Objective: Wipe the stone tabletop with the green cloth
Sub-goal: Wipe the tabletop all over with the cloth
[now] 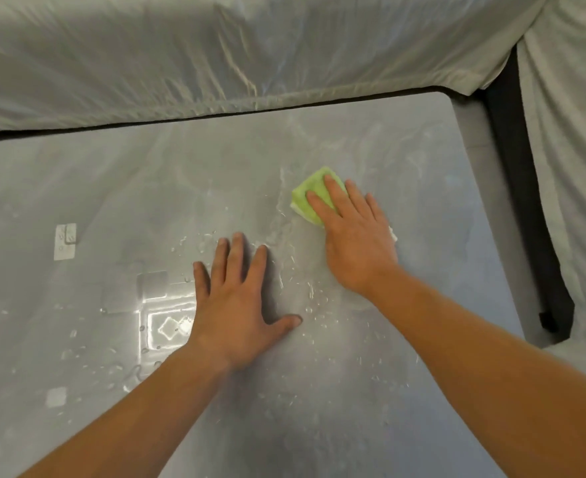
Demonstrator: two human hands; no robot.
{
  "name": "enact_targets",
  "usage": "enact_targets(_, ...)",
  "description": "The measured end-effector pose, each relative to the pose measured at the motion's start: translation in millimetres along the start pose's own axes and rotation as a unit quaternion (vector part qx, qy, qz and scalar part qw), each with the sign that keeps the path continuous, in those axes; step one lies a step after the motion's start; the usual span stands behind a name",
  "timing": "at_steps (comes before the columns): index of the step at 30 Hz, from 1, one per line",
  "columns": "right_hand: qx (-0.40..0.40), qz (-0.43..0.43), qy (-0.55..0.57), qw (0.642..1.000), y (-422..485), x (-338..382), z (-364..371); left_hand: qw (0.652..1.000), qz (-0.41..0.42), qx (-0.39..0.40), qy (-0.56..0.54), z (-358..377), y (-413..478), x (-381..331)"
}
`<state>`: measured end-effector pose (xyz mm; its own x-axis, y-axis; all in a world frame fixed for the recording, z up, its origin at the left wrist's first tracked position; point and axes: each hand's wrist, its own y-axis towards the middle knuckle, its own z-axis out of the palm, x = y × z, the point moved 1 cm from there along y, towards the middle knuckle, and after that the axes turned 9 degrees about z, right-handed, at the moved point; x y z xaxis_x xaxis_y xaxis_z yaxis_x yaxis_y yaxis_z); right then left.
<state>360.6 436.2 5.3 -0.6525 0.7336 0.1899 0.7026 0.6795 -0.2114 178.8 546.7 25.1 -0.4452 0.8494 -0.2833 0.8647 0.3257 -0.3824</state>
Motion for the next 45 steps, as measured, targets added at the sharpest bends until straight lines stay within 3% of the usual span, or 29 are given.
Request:
enact_targets(2,-0.010,-0.003,0.005,1.000,-6,10,5,1.000,0.000,0.003,0.002,0,0,-1)
enact_targets(8,0.046,-0.179,-0.054,0.981,-82,-25,11,1.000,-0.005,0.013,0.001,-1,-2,-1)
enact_targets(9,0.033,-0.169,-0.058,0.983,-71,-34,8,1.000,-0.005,0.015,-0.001,-1,-1,-1)
enact_targets(12,0.003,-0.013,-0.006,1.000,-32,-37,-3,1.000,-0.007,0.018,0.000,-1,-1,-2)
enact_targets(14,-0.004,0.045,0.018,0.999,-34,-22,0,1.000,-0.009,0.016,0.000,-1,-1,-2)
enact_targets(18,0.016,-0.114,-0.015,0.993,-106,-10,18,1.000,-0.013,0.025,0.004,-4,-1,-4)
enact_targets(20,0.035,-0.153,-0.028,0.987,-112,-30,17,0.999,-0.015,0.027,0.010,-4,-1,-5)
enact_targets(22,0.013,-0.099,-0.029,0.995,-89,-52,9,1.000,-0.016,0.023,0.011,-4,-1,-5)
enact_targets(25,-0.016,0.071,0.024,0.997,-55,-54,-1,0.999,-0.018,0.028,0.019,-4,-1,-6)
enact_targets(27,-0.030,0.096,0.039,0.994,-62,-39,3,0.999,-0.019,0.029,0.022,-6,-1,-8)
enact_targets(33,0.027,-0.124,-0.020,0.992,-132,-61,11,0.999,-0.016,0.025,0.029,-10,5,-18)
enact_targets(35,0.009,-0.074,-0.021,0.997,-103,-87,1,0.999,-0.005,0.040,0.026,-12,11,-24)
enact_targets(38,-0.020,0.087,0.026,0.996,-49,-104,-14,0.997,-0.007,0.071,0.009,-15,21,-30)
enact_targets(40,-0.042,0.117,0.027,0.992,-50,-93,-10,0.997,-0.010,0.076,0.000,-15,22,-32)
enact_targets(42,-0.045,0.052,0.011,0.998,-84,-80,2,0.997,-0.011,0.075,-0.008,-15,20,-30)
enact_targets(45,0.016,-0.086,-0.033,0.996,-135,-88,10,0.997,-0.002,0.073,-0.014,-15,17,-26)
